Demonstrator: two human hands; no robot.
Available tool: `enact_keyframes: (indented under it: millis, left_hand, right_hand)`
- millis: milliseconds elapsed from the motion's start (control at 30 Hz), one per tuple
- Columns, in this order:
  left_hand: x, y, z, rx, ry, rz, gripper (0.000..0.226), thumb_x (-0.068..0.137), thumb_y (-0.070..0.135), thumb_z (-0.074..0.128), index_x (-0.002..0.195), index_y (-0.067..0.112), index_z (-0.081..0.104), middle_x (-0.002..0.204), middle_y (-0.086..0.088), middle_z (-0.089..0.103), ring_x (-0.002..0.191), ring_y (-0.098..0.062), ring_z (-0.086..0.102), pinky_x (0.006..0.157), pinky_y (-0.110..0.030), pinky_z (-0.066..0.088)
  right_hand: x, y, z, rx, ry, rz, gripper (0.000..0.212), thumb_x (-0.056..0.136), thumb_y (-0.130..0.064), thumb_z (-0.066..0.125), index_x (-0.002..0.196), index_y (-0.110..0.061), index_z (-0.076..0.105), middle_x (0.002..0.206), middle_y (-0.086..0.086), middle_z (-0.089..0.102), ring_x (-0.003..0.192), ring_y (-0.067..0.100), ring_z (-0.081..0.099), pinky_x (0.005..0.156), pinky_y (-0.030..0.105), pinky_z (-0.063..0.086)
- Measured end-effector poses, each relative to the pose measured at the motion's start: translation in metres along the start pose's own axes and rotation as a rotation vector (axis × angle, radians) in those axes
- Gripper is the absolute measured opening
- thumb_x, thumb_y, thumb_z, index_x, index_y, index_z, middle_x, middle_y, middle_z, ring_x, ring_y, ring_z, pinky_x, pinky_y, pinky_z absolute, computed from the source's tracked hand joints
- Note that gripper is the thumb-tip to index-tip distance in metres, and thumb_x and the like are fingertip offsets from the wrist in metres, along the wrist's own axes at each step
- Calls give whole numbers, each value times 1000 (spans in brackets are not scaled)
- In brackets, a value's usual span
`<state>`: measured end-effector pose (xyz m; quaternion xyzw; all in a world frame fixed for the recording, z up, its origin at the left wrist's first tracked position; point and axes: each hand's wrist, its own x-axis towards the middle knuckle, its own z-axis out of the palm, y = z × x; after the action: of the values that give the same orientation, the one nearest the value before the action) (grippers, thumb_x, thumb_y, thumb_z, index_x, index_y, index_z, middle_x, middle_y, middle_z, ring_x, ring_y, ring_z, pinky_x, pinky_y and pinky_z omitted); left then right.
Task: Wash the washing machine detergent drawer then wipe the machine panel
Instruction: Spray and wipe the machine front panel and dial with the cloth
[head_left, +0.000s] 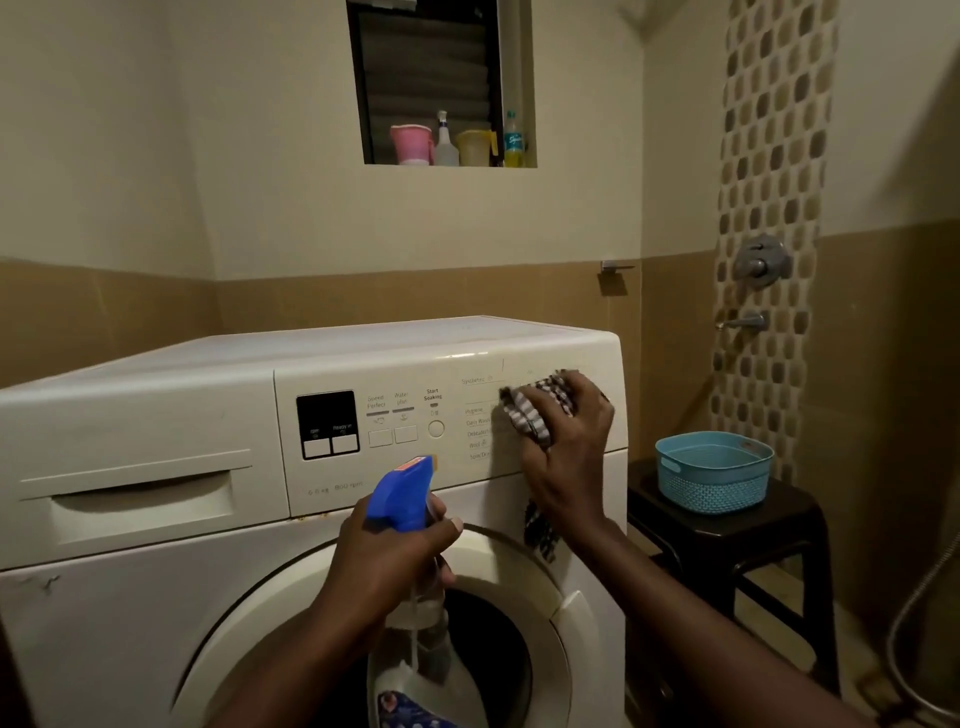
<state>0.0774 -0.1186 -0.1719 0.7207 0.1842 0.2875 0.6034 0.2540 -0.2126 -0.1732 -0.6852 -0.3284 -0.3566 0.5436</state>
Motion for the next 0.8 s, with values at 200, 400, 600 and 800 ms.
enact_keyframes:
  millis: [200,400,600,800]
  left_hand:
    - [0,-6,14,-12,-21,-12,19,79,6,77,92,6,63,71,-13,66,57,-29,67,53,-32,51]
    - [-4,-6,14,-15,-32,-27,19,80,5,77,92,4,62,65,-13,64,55,-29,66,50,-29,51]
    - [-7,-6,9,12,-23,-8,18,80,3,76,89,3,61,61,-13,62,55,-32,66,51,-30,50]
    - [-7,-4,6,23,-24,-12,18,80,5,76,92,3,62,66,-14,64,55,-30,67,59,-35,54]
  right_hand:
    - [9,0,0,-274,-125,-442,42,78,-17,54,119,-20,62,133,5,55,129,28,38,102,41,37]
    - [-11,-3,12,131,142,213,52,74,-21,53,126,-20,57,138,3,43,123,19,34,99,35,40]
    - [-21,-1,10,174,122,147,48,72,-14,49,118,-26,59,131,-2,44,118,17,40,90,22,37]
    - [29,-19,-9,-123,-56,-109,36,74,-27,54,109,-20,59,113,-4,59,107,17,47,74,30,42]
